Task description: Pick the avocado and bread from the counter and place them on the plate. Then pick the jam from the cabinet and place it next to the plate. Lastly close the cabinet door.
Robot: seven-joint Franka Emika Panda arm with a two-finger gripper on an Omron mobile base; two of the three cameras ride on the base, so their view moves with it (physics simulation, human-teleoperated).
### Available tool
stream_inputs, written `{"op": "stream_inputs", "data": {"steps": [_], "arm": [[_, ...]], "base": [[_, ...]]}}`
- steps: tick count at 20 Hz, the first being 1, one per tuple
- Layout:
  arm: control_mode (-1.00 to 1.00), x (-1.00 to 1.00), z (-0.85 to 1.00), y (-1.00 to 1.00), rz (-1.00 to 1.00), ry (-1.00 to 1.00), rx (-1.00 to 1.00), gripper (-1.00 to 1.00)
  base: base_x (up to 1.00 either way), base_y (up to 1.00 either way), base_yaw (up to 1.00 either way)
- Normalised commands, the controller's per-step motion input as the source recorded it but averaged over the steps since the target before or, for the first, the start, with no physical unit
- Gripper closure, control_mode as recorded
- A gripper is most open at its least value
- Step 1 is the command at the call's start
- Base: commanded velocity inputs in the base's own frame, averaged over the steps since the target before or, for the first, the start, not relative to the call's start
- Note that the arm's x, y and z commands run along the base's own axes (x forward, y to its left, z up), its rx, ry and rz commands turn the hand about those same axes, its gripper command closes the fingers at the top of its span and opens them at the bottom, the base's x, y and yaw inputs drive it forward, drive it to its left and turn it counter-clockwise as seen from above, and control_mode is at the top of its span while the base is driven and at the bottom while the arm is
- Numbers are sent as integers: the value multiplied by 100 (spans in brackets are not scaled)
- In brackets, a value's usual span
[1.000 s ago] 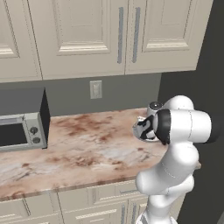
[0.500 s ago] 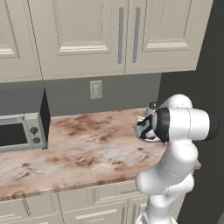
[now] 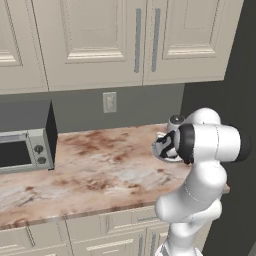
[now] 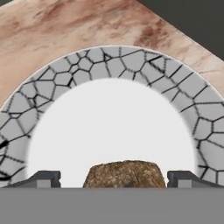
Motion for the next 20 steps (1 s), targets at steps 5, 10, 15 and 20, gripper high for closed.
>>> {"op": "stream_inputs", "data": {"steps": [5,10,15,20], "arm": [[-100,-2,43,0,1,-5,0,-100],[-100,-7,42,0,1,-2,0,-100],[-100,-2,37,0,0,-1,0,-100],[-100,-45,32,-3,0,0,0,-100]], "base": [[0,0,0],[0,0,0],[0,0,0],[0,0,0]]}}
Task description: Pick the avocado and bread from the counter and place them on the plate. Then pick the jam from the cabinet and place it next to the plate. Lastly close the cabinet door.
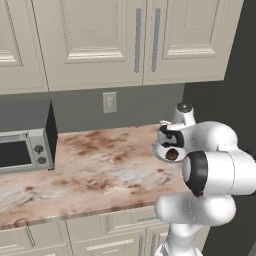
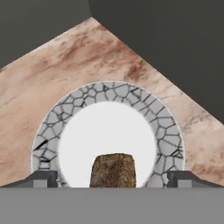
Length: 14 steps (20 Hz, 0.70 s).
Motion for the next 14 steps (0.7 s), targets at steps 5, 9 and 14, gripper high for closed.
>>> {"op": "stream_inputs", "data": {"steps": [5,9,14], "arm": [[-100,-59,12,0,2,0,-2,-100],[-100,-58,11,0,6,0,0,-100],[-100,-66,1,-6,7,0,0,-100]], "base": [[0,0,0],[0,0,0],[0,0,0]]}}
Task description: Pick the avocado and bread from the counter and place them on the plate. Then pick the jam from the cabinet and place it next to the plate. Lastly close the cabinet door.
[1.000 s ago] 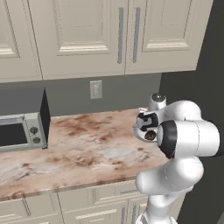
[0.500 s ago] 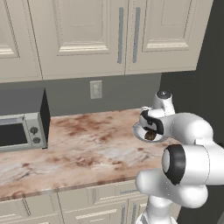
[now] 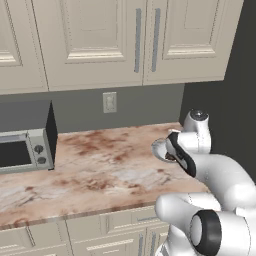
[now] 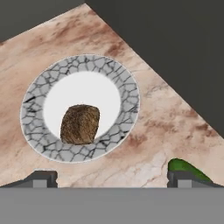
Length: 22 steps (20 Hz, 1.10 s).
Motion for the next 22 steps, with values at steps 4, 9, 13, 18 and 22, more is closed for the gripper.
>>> {"op": "stream_inputs", "data": {"steps": [4,9,13,18,22], "arm": [[-100,-64,0,-4,5,1,0,-100],[-100,-49,0,0,3,3,0,-100],[-100,-30,0,0,2,4,-1,-100],[-100,-13,0,0,6,4,-4,-100],[-100,-8,0,-1,9,3,-3,-100]], "base": [[0,0,0],[0,0,0],[0,0,0],[0,0,0],[0,0,0]]}}
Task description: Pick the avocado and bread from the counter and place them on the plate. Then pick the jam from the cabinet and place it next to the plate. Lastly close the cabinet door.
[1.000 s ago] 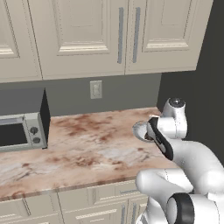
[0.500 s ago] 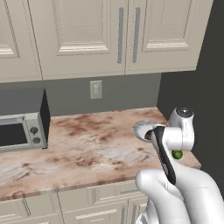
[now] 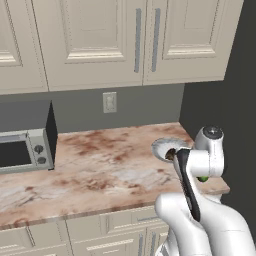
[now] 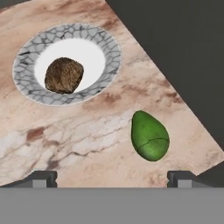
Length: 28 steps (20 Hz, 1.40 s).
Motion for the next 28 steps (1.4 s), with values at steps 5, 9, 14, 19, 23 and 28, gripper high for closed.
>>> {"op": "stream_inputs", "data": {"steps": [5,9,14,19,23,28], "arm": [[-100,-14,0,-13,8,1,0,-100],[-100,-6,0,-10,11,8,0,-100],[-100,-1,0,-9,9,6,0,-100],[-100,0,-1,-6,7,3,-2,-100],[-100,1,-6,-5,6,3,-4,-100],[-100,6,-12,-7,5,4,-6,-100]], "base": [[0,0,0],[0,0,0],[0,0,0],[0,0,0],[0,0,0],[0,0,0]]}}
